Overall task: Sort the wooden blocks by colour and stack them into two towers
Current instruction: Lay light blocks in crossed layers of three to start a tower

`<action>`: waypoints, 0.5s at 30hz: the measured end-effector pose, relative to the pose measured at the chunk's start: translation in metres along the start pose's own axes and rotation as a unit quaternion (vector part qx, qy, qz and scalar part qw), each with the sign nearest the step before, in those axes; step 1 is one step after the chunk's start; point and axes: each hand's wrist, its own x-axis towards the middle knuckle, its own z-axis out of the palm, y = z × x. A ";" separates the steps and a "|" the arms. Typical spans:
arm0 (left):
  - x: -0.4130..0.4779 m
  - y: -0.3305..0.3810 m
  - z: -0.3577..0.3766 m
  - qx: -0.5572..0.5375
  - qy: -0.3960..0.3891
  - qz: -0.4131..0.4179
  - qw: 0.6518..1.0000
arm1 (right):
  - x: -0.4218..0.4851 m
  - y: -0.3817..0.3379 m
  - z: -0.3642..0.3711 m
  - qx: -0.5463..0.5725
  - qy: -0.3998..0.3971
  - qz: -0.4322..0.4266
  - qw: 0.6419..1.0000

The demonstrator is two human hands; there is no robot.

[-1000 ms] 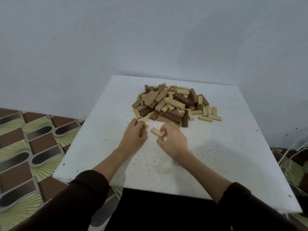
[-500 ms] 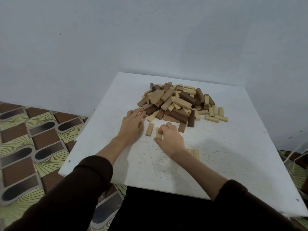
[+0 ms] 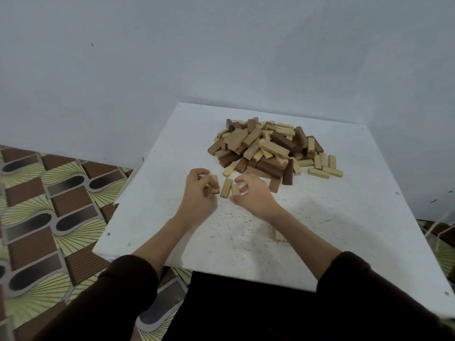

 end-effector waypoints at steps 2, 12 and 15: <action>-0.001 0.004 0.000 -0.038 -0.018 -0.046 0.998 | 0.001 -0.003 -0.004 0.006 -0.002 -0.008 1.000; -0.003 0.027 -0.004 -0.152 -0.096 -0.165 0.970 | 0.011 0.001 -0.009 -0.001 -0.028 -0.029 0.999; 0.001 0.026 -0.004 -0.090 -0.167 -0.112 0.975 | 0.011 0.004 -0.012 -0.002 -0.036 -0.035 0.999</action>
